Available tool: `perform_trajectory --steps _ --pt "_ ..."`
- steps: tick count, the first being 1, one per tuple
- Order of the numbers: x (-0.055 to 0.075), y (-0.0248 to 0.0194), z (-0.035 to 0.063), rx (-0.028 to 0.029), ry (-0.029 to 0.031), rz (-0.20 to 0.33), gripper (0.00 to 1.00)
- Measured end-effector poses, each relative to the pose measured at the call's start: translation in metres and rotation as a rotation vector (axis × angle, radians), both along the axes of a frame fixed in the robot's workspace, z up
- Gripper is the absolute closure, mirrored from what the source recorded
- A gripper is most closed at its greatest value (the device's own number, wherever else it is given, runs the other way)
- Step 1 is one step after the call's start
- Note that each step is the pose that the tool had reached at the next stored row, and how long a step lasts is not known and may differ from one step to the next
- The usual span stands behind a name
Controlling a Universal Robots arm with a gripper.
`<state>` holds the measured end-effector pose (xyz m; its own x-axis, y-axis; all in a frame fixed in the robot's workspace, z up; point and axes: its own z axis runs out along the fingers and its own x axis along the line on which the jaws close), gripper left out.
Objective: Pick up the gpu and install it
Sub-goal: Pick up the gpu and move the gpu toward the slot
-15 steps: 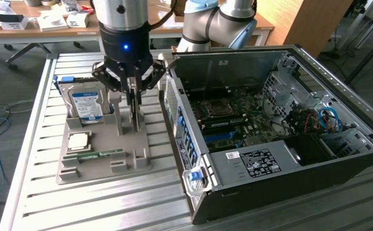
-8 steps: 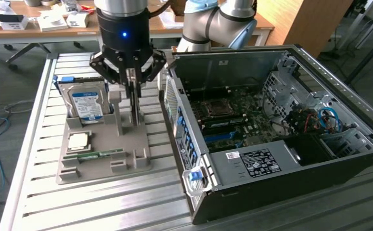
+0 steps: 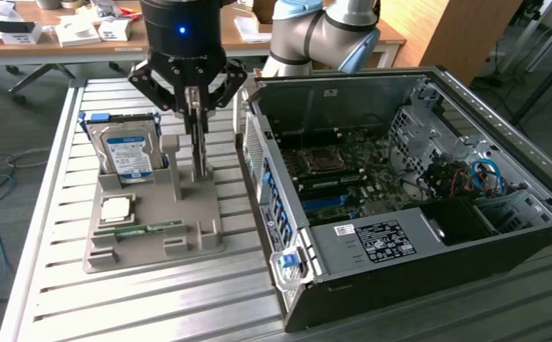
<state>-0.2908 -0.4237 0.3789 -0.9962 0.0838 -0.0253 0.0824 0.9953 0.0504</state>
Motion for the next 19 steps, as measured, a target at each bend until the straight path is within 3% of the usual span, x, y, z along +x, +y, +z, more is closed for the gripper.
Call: perform_trajectory --steps 7,19 --pt "0.000 0.0000 0.0145 0.0017 0.0001 0.000 0.74" --pt "0.000 0.0000 0.0309 0.0027 0.0001 0.000 0.74"
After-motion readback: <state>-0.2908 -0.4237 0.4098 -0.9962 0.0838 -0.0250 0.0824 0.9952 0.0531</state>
